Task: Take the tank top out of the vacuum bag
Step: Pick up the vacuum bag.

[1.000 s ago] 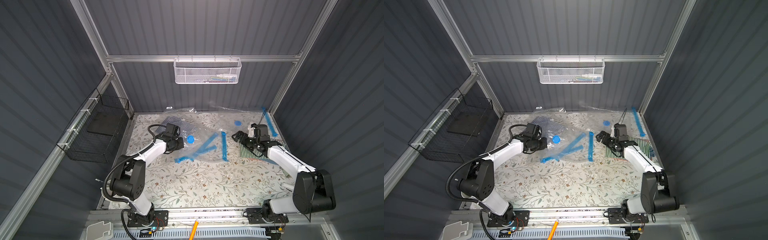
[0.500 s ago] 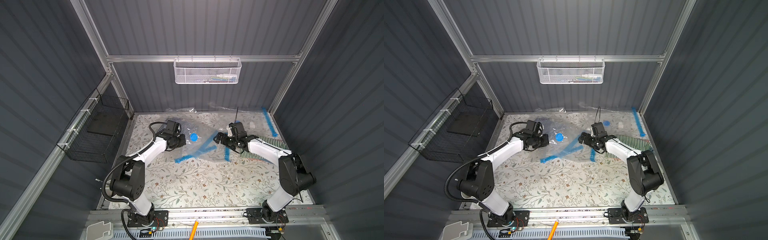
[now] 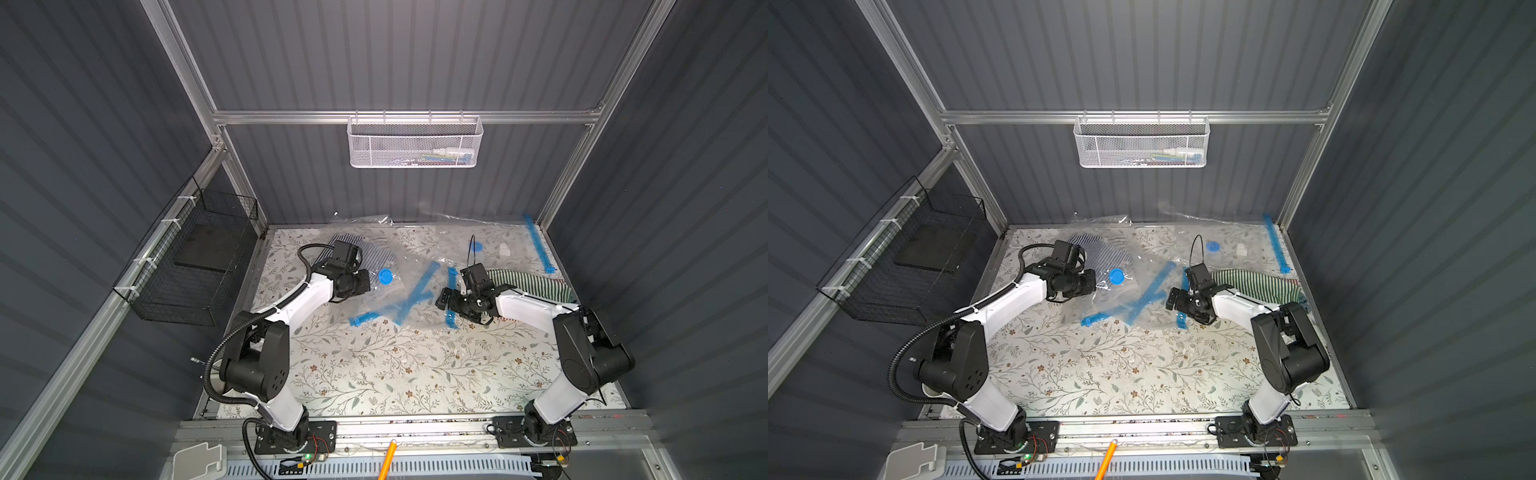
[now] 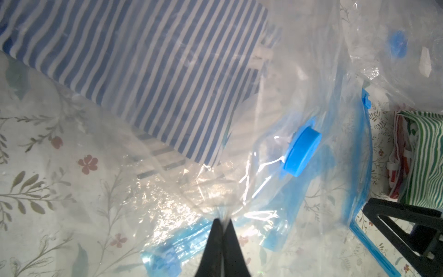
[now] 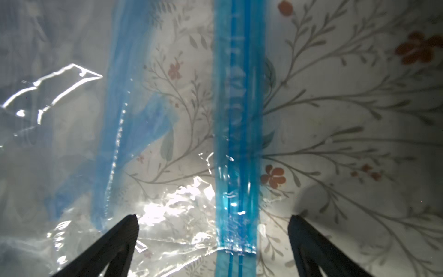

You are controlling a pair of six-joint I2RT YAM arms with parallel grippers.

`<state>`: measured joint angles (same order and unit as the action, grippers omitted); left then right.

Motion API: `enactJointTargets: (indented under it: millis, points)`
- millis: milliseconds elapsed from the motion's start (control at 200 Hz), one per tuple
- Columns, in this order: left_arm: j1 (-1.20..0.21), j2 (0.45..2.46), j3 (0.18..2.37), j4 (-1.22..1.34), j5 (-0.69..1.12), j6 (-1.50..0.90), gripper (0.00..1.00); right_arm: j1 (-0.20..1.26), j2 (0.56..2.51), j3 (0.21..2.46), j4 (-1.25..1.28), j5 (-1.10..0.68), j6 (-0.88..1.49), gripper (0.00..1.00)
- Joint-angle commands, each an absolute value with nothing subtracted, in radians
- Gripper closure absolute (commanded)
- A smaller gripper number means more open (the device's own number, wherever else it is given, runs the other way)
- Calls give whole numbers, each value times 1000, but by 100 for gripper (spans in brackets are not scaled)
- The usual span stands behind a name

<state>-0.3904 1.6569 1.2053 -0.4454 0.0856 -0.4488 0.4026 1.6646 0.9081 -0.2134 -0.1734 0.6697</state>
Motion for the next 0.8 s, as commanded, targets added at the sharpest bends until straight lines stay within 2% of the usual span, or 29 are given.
enactJointTargets:
  millis: [0,90,170,215,320,410,535,645,705,770,795]
  points:
    - [-394,1648,1225,-462,80,-434,96,414,1688,899,-174,-190,696,2]
    - [-394,1642,1225,-462,81,-439,96,424,1705,899,-149,-209,707,7]
    - [-394,1642,1223,-458,81,-443,96,426,1724,892,-110,-246,731,19]
    - [-394,1643,1222,-456,81,-443,96,427,1737,890,-88,-270,746,31]
    - [-394,1644,1217,-454,84,-446,96,428,1774,893,-62,-289,760,49]
    - [-393,1647,1214,-456,86,-442,97,426,1794,894,-54,-276,767,74]
    - [-394,1644,1209,-464,76,-435,97,426,1792,899,-43,-263,766,99]
    - [-391,1639,1206,-470,60,-430,95,423,1773,918,-55,-242,752,100]
    - [-393,1636,1204,-474,48,-426,86,422,1762,936,-72,-225,739,100]
    - [-392,1634,1208,-483,40,-422,59,417,1751,958,-88,-213,724,100]
    - [-393,1633,1209,-486,35,-420,52,411,1747,968,-95,-210,719,100]
